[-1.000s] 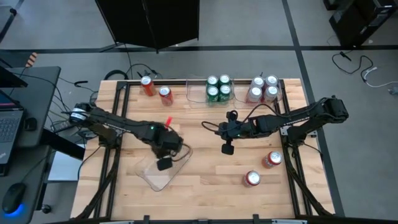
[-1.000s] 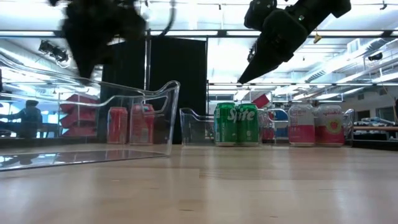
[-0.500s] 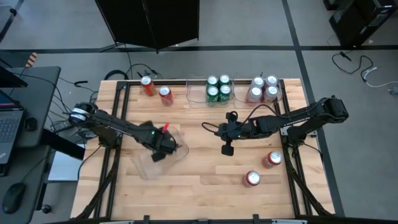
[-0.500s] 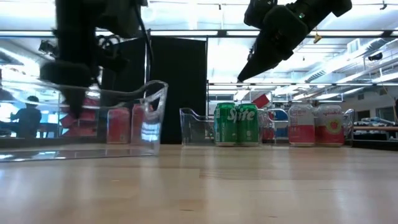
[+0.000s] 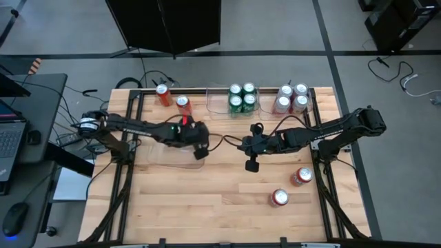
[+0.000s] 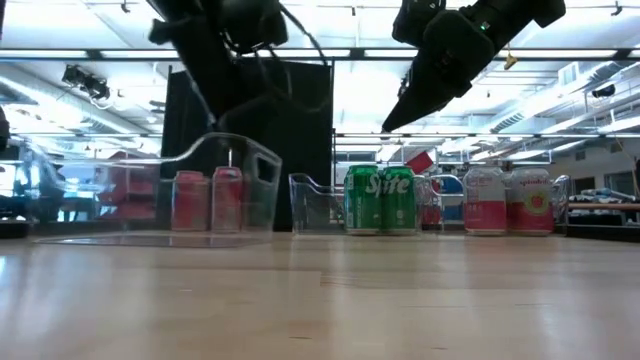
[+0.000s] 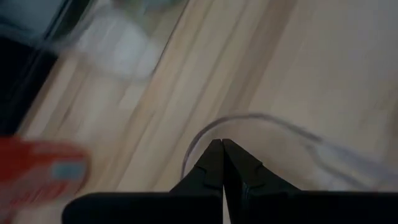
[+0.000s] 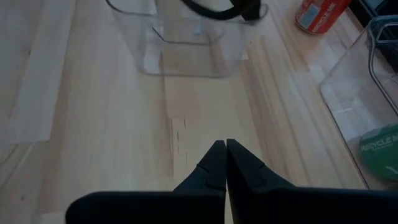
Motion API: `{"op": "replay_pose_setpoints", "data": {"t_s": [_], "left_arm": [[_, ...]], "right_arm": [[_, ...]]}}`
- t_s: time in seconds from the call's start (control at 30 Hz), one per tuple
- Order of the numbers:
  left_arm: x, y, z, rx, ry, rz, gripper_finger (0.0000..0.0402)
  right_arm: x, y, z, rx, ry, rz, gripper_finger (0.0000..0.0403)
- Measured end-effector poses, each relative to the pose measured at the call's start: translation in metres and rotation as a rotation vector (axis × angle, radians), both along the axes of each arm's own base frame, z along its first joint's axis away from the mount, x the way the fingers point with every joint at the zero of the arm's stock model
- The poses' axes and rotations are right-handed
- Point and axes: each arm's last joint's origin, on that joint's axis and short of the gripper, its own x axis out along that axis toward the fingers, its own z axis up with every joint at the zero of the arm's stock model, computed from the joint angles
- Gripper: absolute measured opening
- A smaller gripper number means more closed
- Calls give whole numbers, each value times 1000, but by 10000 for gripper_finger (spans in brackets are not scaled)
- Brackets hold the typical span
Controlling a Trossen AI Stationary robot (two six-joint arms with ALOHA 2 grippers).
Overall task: Sort soda cans
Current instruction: Move the bottom transparent bin from the bottom left to the middle of the table
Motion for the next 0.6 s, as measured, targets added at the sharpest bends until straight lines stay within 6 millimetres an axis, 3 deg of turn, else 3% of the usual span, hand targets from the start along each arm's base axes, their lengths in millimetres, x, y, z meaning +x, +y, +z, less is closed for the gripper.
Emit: {"op": "replay_pose_setpoints", "data": {"t_s": [0.33,0.6], "left_arm": [[15,30,19,-183,-200,-44,0],[1,71,72,-243,-20,14,0]], "right_arm": [[0,0,0,-5,6,4,0],[-2,0,-2,-8,30,4,0]]}}
